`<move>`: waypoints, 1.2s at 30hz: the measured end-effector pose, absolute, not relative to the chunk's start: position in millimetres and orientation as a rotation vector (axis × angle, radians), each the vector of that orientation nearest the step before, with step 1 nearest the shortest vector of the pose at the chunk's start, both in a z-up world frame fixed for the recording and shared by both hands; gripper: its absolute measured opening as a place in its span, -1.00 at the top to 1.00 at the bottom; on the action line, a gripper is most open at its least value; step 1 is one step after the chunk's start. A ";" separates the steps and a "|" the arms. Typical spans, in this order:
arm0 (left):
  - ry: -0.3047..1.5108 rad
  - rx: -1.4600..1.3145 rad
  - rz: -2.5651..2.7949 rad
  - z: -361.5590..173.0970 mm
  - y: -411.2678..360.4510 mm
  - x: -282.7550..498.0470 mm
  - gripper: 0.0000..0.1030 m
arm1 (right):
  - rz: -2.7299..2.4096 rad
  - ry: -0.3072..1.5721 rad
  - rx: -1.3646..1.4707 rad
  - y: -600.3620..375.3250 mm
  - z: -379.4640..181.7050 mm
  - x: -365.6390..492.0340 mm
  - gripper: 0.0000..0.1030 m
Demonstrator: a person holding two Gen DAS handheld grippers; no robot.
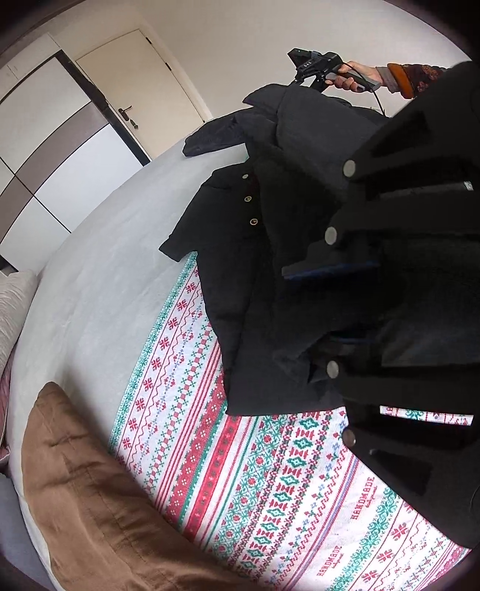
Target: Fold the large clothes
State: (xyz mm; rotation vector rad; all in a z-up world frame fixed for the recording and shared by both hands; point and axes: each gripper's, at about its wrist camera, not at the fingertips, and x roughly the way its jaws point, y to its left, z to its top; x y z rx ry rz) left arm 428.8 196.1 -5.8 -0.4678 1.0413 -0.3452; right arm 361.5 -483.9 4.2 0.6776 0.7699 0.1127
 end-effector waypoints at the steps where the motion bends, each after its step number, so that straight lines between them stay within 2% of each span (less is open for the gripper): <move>1: 1.024 -0.462 -0.350 -1.5 198.9 425.1 0.34 | 0.117 0.727 0.674 -488.6 10.9 354.6 -0.30; 2: 1.001 -0.457 -0.351 2.8 201.5 421.3 0.10 | 0.123 0.686 0.679 -494.1 16.5 349.4 -0.40; 3: 0.971 -0.445 -0.329 7.6 205.0 416.7 -0.32 | 0.122 0.658 0.687 -499.4 20.5 344.9 -0.43; 5: 0.876 -0.406 -0.266 18.0 213.5 407.6 -0.61 | 0.101 0.641 0.678 -506.3 22.7 339.8 -0.49; 7: 0.850 -0.366 -0.261 17.5 215.3 409.7 -0.61 | 0.088 0.671 0.627 -503.7 18.5 342.0 -0.51; 15: 1.011 -0.077 -0.235 -34.9 164.9 441.8 -0.61 | 0.032 0.888 0.243 -426.8 -27.8 384.5 -0.51; 17: 1.014 -0.037 -0.256 -41.2 149.6 441.7 -0.48 | -0.012 0.912 0.134 -406.8 -38.0 394.4 -0.45; 18: 1.000 -0.020 -0.264 -40.9 142.1 438.6 -0.26 | -0.023 0.915 0.095 -398.9 -42.6 395.4 -0.37; 19: 0.974 0.002 -0.265 -38.6 134.4 433.4 -0.12 | -0.033 0.918 0.058 -390.5 -45.3 395.4 -0.08; 20: 0.941 0.031 -0.266 -33.6 126.2 425.3 0.10 | -0.054 0.915 0.023 -383.6 -46.6 392.7 0.36; 21: 0.898 0.066 -0.269 -28.7 118.3 415.5 0.35 | -0.067 0.906 -0.012 -377.2 -45.4 387.8 0.61; 22: 0.855 0.105 -0.270 -22.9 110.7 404.9 0.52 | -0.056 0.882 -0.038 -371.2 -41.9 380.1 0.79; 23: 0.818 0.138 -0.259 -18.2 104.5 395.1 0.83 | -0.043 0.848 -0.072 -364.5 -36.8 370.1 0.83; 30: 0.535 0.147 -0.123 48.4 101.7 363.6 0.86 | -0.234 0.527 -0.349 -331.1 18.5 325.2 0.90; 36: 0.417 0.108 0.075 84.0 116.8 423.1 0.85 | -0.355 0.409 -0.219 -353.9 65.9 368.7 0.90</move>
